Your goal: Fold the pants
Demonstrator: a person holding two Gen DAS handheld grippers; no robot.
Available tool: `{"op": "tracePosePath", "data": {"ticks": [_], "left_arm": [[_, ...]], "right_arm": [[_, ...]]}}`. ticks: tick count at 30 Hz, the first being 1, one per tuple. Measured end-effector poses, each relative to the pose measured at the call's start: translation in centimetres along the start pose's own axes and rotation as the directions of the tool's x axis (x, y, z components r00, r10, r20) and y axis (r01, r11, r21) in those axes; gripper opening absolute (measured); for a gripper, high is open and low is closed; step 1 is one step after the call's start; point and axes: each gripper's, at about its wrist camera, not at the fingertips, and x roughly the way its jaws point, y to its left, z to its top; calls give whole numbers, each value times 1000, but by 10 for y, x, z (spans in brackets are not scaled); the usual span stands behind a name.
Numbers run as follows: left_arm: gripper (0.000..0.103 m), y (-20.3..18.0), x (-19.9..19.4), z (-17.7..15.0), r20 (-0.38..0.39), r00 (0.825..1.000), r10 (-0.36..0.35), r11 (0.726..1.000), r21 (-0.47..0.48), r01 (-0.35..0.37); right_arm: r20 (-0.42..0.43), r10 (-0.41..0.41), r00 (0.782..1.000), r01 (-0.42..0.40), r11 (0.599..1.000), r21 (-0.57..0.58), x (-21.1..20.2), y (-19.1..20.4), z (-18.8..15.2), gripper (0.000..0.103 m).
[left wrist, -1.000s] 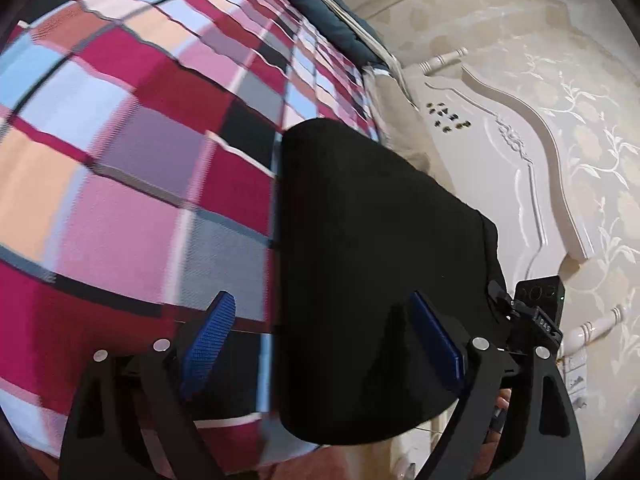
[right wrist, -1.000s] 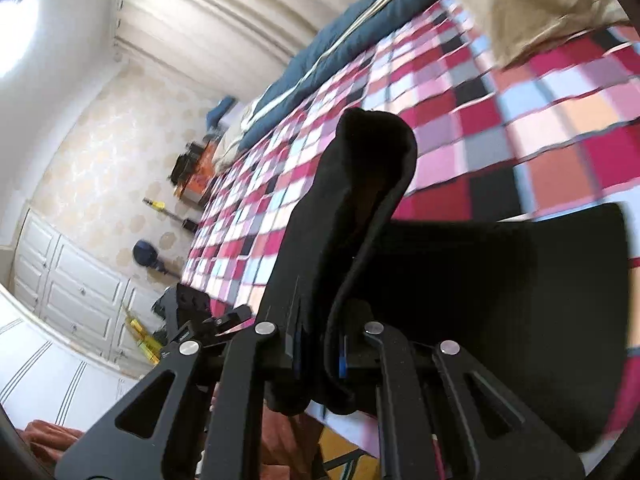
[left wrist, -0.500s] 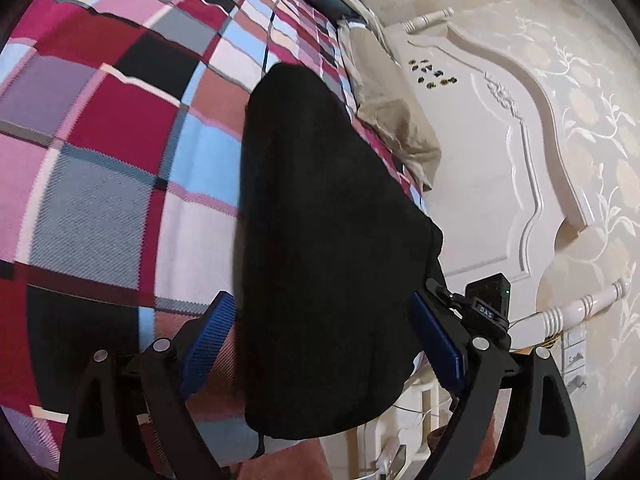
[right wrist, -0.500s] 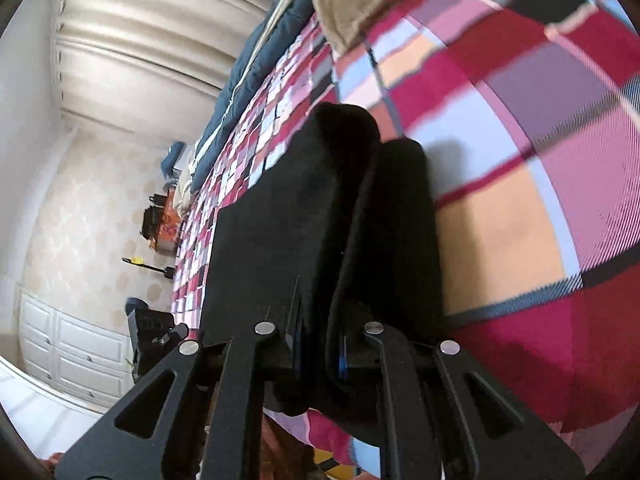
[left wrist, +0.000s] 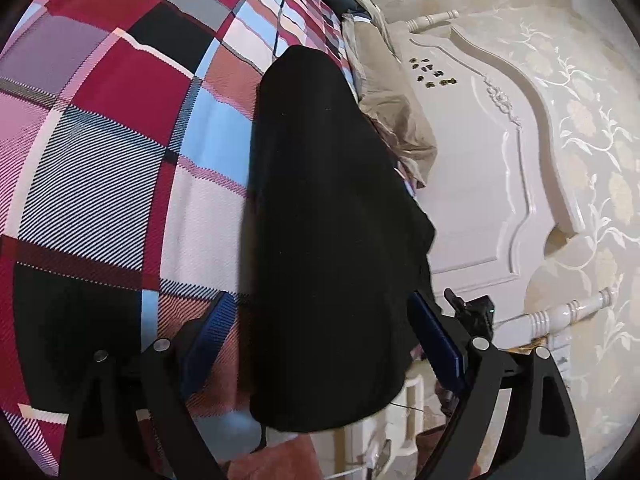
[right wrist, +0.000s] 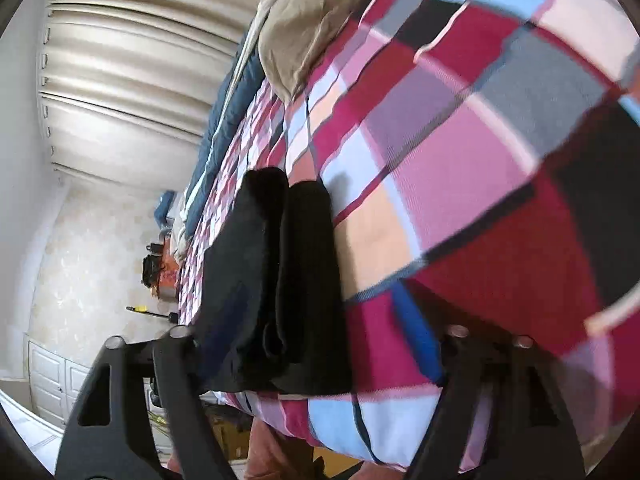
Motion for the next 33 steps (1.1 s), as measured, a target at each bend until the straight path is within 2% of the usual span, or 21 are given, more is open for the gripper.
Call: {"op": "tracePosePath", "data": {"ticks": [6,10,13,15,16,18,20,21,22,23,33], "left_arm": [[87,12,-13,-2,11,998,-69,996,-49,69],[87,11,-9,-4,7,997,-71,996,-57,71],[87,5,3,-5,-21,996,-89,995,-47,88],[87,2,14,-4,-48,994,-100,994,-43,98],[87,0,20,-4,-52,995,-85,996,-30,84],[87,-2,22,-5,-45,997,-66,998,-1,66],[86,-9,27,-7,-49,999,-15,999,49,18],[74,-12,28,-9,-48,999,16,997,70,-12],[67,-15,31,-11,-43,996,74,992,105,-69],[60,-19,34,-13,-39,991,127,982,145,-120],[44,-37,35,-16,7,972,235,952,198,-232]], "right_arm": [[-38,41,998,-41,999,9,7,0,-12,81],[-75,62,995,-63,998,-10,29,11,-17,81],[-115,112,987,-112,994,1,45,16,-19,81],[-142,82,986,-88,996,-35,58,24,-20,81],[-148,69,987,-77,996,-50,61,27,-21,80],[-155,16,988,-28,997,-75,67,29,-23,70],[-153,-19,988,7,997,-81,69,27,-23,51],[-153,-16,988,4,997,-75,69,24,-23,47],[-151,-5,988,-5,998,-68,69,22,-23,43],[-150,1,989,-11,998,-64,69,21,-24,41],[-141,18,990,-28,997,-70,73,29,-26,37]]}}
